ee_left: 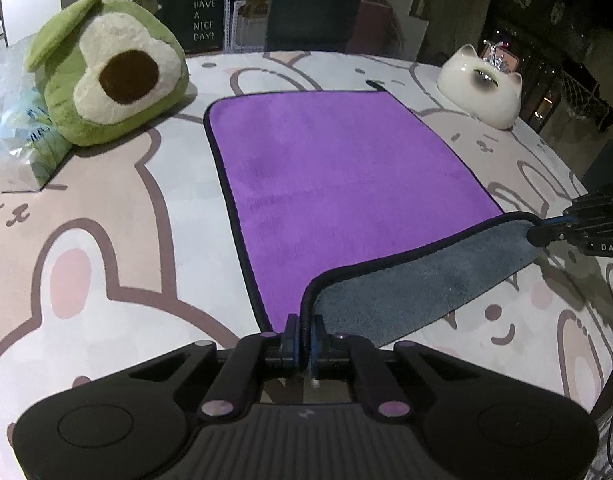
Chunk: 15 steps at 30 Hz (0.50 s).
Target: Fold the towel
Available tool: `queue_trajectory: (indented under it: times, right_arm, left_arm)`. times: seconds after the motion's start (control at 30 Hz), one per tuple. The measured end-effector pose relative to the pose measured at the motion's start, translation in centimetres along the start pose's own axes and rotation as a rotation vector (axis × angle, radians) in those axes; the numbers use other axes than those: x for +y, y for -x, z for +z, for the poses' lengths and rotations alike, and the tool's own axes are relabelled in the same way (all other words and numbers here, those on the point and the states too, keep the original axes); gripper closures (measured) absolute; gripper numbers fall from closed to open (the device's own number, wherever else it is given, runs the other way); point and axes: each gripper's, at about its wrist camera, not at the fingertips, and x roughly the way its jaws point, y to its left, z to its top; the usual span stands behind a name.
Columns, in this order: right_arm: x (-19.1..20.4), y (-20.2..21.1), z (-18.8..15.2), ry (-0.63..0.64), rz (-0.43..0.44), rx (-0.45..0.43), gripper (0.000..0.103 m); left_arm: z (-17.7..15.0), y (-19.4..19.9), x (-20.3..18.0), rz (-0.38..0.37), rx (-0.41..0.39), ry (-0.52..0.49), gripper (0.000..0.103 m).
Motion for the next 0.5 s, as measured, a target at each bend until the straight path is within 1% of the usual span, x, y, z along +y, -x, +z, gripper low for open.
queue_trajectory:
  times: [0.17, 0.33, 0.5]
  right_arm:
    - [-0.3, 0.9, 0.6, -0.024, -0.01, -0.046, 0.098]
    - [-0.5, 1.7, 1.3, -0.043, -0.023, -0.091, 0.098]
    - [-0.8, 2.8, 2.3, -0.07, -0.037, -0.155, 0.098]
  left_arm:
    - [0.7, 0.9, 0.0, 0.012, -0.043, 0.003, 0.098]
    - [1.6, 1.9, 0.2, 0.026, -0.105, 0.018, 0.098]
    - [2.5, 2.6, 0.2, 0.041, -0.158, 0.027, 0.098]
